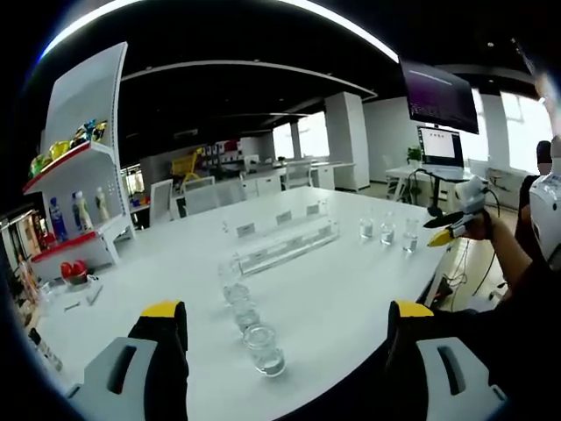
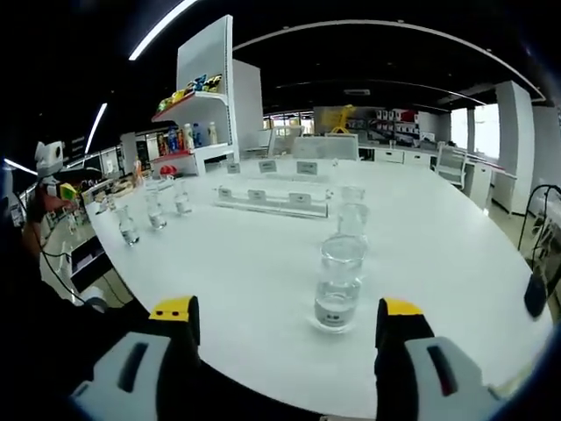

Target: Identify the label on the chemical reagent bottle, grasp the chemical reagent bottle, and place it in the designated position on the reagent rack

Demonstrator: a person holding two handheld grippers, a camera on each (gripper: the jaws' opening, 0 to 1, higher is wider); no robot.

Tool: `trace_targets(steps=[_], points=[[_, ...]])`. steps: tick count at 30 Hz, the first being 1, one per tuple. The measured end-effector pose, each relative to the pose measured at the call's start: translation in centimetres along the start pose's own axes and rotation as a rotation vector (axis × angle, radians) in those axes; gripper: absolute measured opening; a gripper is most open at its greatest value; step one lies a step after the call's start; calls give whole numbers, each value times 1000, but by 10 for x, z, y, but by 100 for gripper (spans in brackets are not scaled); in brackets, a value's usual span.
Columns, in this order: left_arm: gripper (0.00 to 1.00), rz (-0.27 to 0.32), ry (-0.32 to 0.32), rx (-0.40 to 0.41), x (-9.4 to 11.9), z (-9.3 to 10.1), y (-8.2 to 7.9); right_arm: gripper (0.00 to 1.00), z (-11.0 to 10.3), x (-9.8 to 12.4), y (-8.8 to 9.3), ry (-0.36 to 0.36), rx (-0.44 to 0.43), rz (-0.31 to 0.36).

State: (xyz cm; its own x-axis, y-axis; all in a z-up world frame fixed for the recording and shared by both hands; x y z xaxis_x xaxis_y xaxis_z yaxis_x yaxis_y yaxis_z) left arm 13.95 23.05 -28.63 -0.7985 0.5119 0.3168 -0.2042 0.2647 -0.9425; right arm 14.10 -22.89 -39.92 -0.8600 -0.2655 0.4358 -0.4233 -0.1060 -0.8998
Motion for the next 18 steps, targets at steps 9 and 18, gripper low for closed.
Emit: trace_targets(steps=[9, 18], points=[[94, 1, 23, 16, -2, 3, 1, 72, 13, -16, 3, 28, -14, 27], [94, -4, 18, 11, -3, 3, 2, 65, 23, -25, 0, 64, -28, 88]])
Point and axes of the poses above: the point that each gripper's makers call its tool centre point, and the gripper's own axes: x roughly backward along the fingers, z roughly to its right, y roughly out of its underside, the point moved 4 cm from there along x, roughly backward along the fingers, and after that the axes turned 2 degrees about -z, right-handed, at the moved point
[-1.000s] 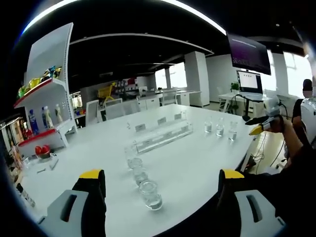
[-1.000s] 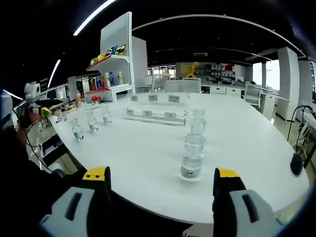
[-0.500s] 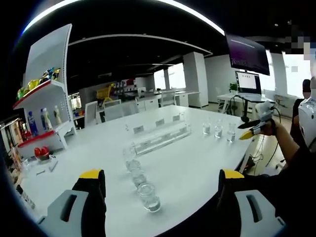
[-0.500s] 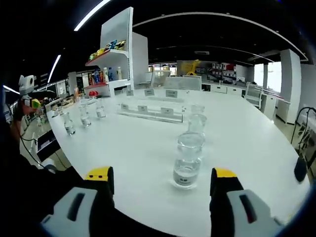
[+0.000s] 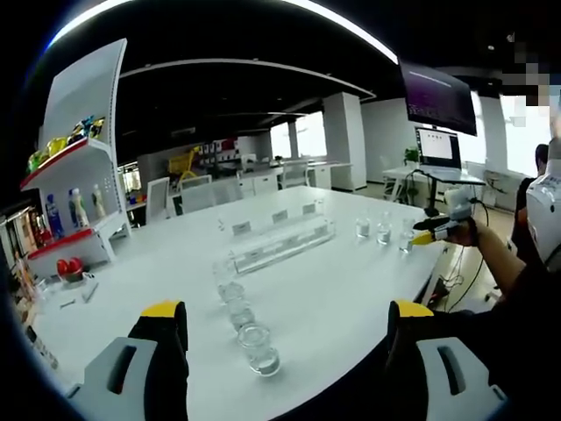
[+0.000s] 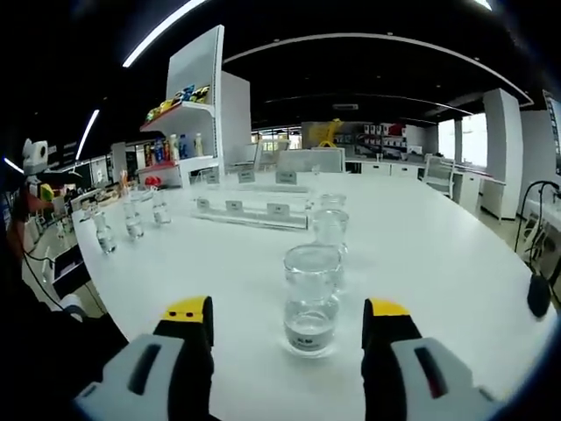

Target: Identify the label on the chemical reagent bottle, grasp the chemical reagent bottle, and place it in the designated position on the reagent rack

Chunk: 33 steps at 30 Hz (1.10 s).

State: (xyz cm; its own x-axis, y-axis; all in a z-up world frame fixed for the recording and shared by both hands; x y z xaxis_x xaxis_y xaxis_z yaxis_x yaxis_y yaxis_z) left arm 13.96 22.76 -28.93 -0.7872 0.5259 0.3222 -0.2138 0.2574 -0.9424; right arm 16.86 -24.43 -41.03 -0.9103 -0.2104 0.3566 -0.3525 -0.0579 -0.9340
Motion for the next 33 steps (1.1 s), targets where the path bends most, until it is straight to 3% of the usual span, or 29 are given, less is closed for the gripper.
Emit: trace_targets(steps=[7, 13, 17, 20, 33], points=[[94, 0, -3, 2, -1, -2, 0, 61, 3, -4, -3, 6, -16, 32], [94, 3, 5, 3, -2, 0, 0, 40, 9, -5, -11, 31, -30, 136], [94, 6, 3, 3, -1, 0, 0, 35, 11, -7, -10, 38, -21, 149], [94, 8, 8, 2, -1, 2, 0, 22, 17, -8, -7, 88, 37, 155], [93, -10, 4, -23, -2, 1, 4, 17, 14, -12, -6, 113, 58, 190]])
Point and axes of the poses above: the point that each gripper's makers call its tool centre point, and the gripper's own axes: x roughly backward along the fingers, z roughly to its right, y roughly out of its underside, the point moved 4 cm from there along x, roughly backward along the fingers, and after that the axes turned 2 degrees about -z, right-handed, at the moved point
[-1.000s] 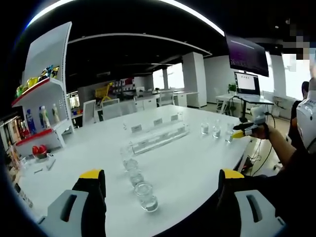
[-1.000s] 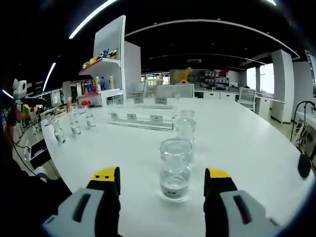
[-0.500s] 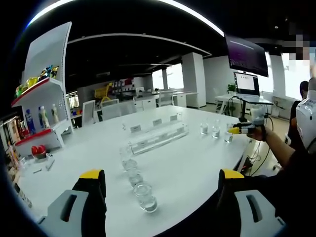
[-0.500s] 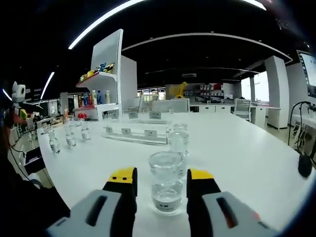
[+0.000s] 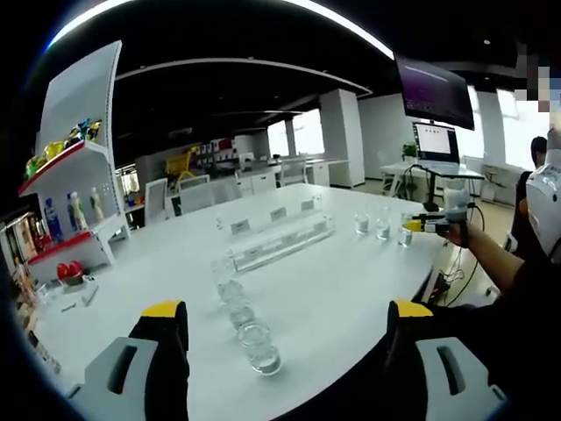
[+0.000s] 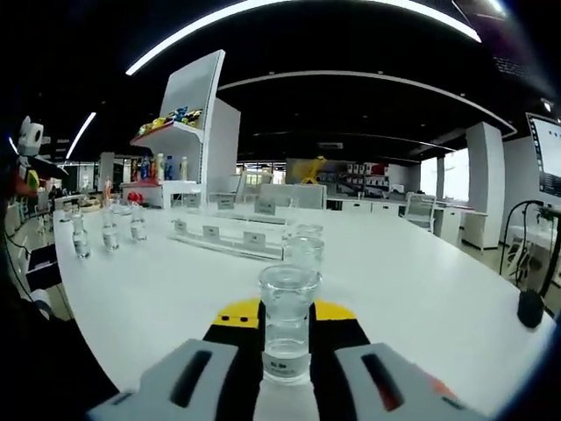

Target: Identify the label on the chemical reagent bottle, grasp the chemical reagent bottle, and place it in the designated position on the reagent rack

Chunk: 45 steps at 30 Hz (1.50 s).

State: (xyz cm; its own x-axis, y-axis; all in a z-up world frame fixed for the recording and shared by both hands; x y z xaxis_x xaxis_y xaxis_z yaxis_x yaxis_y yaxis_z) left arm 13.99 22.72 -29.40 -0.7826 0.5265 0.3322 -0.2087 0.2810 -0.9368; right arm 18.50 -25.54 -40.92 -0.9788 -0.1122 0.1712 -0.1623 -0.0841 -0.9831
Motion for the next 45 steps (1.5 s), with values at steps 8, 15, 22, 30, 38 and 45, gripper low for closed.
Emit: trace_targets(steps=[8, 15, 22, 30, 38, 45], points=[[93, 8, -4, 2, 1, -2, -1, 16, 2, -1, 0, 17, -12, 24], [93, 7, -4, 6, 0, -2, 0, 16, 2, 0, 0, 14, -14, 31], [93, 11, -7, 8, 1, -2, 0, 15, 2, 0, 0, 20, -14, 47], [93, 12, -15, 7, 2, -4, -1, 14, 1, 1, -1, 52, -6, 45], [93, 13, -17, 10, 2, -5, 0, 14, 1, 4, -3, 75, 17, 41], [93, 15, -20, 9, 4, -8, -1, 14, 0, 4, -13, 62, -21, 56]])
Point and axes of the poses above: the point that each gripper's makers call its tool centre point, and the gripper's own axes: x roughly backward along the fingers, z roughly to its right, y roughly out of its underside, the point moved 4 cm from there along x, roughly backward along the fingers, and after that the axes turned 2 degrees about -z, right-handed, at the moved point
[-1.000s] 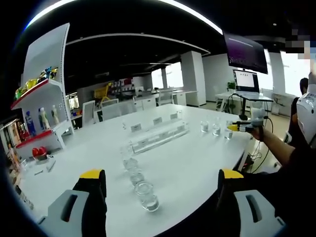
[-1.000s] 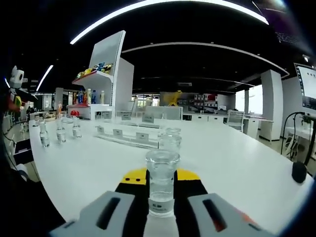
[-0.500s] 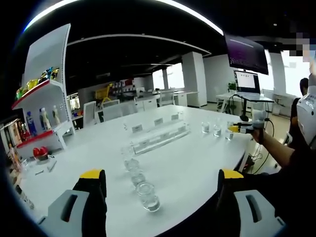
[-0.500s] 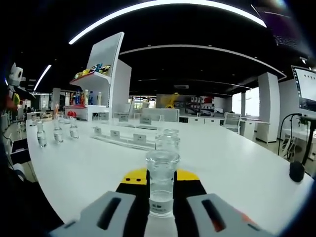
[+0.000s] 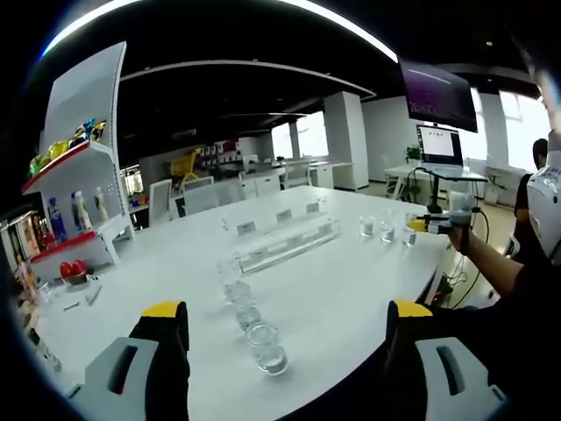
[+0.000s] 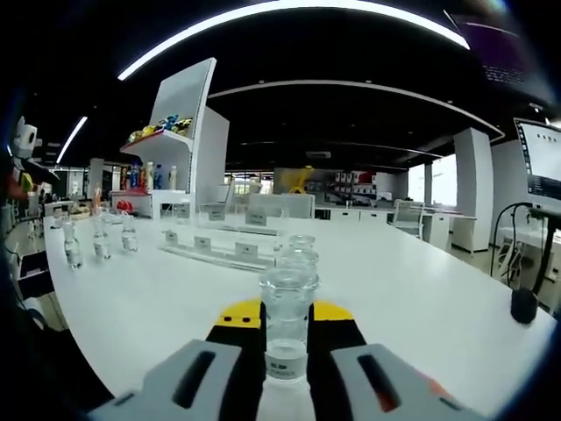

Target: Identify the label on the chemical reagent bottle, grasp the chemical reagent bottle, and place it in the designated position on the reagent rack

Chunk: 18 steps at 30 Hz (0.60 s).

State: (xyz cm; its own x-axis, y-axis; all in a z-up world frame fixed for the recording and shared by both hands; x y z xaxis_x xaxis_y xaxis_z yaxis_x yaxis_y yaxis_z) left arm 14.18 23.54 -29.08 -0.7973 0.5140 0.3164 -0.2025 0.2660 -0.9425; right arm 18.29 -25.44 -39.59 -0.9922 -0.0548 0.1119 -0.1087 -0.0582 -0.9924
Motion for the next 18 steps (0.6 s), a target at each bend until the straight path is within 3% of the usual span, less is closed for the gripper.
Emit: trace_targets(steps=[18], points=[[94, -1, -6, 10, -1, -2, 2, 14, -24, -2, -43, -70, -1, 43]])
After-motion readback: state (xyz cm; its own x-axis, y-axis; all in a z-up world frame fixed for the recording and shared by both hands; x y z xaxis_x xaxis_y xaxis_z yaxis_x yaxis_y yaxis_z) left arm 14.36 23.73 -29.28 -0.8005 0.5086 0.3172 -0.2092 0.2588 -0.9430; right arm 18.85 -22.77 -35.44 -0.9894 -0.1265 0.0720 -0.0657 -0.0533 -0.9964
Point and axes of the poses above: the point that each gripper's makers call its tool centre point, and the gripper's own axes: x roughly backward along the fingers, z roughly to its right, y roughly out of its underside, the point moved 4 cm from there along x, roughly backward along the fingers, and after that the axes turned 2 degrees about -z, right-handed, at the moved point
